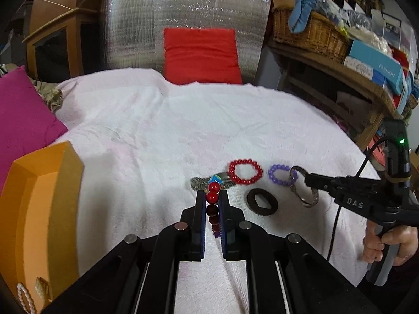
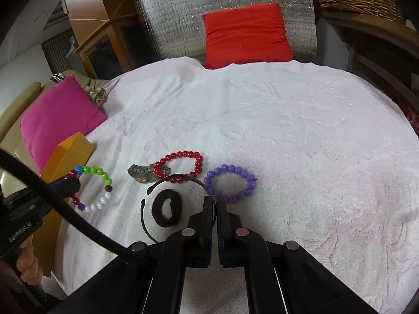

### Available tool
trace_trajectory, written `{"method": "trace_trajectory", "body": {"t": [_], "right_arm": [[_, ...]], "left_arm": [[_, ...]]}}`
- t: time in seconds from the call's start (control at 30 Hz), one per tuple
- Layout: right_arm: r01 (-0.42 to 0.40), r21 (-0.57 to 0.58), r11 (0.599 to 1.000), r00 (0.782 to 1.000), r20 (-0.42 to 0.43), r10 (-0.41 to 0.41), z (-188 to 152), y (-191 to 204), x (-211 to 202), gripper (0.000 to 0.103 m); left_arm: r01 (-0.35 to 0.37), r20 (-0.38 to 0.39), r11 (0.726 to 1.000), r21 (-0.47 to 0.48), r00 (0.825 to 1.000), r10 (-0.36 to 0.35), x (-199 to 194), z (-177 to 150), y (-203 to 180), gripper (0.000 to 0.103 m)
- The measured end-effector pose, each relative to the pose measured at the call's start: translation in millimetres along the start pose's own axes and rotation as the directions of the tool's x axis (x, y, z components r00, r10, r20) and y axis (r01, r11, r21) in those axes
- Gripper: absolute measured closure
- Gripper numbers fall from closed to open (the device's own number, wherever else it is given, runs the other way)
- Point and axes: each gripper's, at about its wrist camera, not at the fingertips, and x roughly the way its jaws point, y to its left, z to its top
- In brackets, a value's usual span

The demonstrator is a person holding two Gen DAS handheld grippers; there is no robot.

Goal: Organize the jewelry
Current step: 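Carry the multicolor bracelet into the orange box and release while the right drops the silver bangle in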

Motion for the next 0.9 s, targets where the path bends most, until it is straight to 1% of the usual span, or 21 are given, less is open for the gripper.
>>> {"method": "trace_trajectory", "body": {"t": [0.13, 0.23, 0.33, 0.47, 0.53, 0.63, 0.7, 0.77, 0.9], "right_arm": [[-0.027, -0.01, 1.0, 0.999, 0.021, 0.027, 1.6, 13.0, -5.4, 0.1], [-0.049, -0.022, 0.999, 0.998, 0.033, 0.05, 2.2, 26.5, -7.4, 0.1], [-0.065, -0.049, 0.997, 0.997, 0.035, 0.067, 2.0, 43.7, -6.9, 0.1], [-0.088, -0.096, 0.992, 0.995, 0.039, 0.092, 3.9, 73.8, -6.8, 0.1], [-0.112, -0.12, 0.986, 0.992, 0.039, 0.118, 6.0, 93.8, -6.4, 0.1], [-0.156, -0.146, 0.977, 0.986, 0.03, 0.162, 9.9, 130.1, -1.5, 0.1], [-0.184, -0.18, 0.966, 0.981, 0.022, 0.19, 11.8, 161.1, 3.2, 0.1], [-0.205, -0.213, 0.955, 0.977, 0.012, 0.212, 12.7, 187.9, 7.2, 0.1], [-0.253, -0.265, 0.931, 0.966, -0.019, 0.257, 15.0, 244.2, 19.2, 0.1]], "left_arm": [[-0.009, 0.05, 1.0, -0.026, 0.999, 0.01, -22.7, 1.5, 13.1, 0.094], [-0.033, 0.092, 0.998, -0.052, 0.995, 0.038, -42.7, 0.7, 29.4, 0.094], [-0.055, 0.116, 0.995, -0.088, 0.991, 0.065, -57.7, -1.9, 48.0, 0.094], [-0.116, 0.14, 0.983, -0.145, 0.981, 0.137, -82.0, -9.8, 82.9, 0.094], [-0.138, 0.141, 0.975, -0.175, 0.976, 0.164, -89.9, -15.0, 99.1, 0.094], [-0.191, 0.135, 0.956, -0.222, 0.965, 0.224, -105.3, -25.7, 127.7, 0.094], [-0.221, 0.115, 0.941, -0.258, 0.96, 0.257, -111.9, -32.5, 147.4, 0.094], [-0.256, 0.083, 0.919, -0.299, 0.953, 0.293, -116.1, -40.9, 170.2, 0.094], [-0.298, 0.021, 0.881, -0.367, 0.944, 0.328, -117.2, -53.4, 206.1, 0.094]]}}
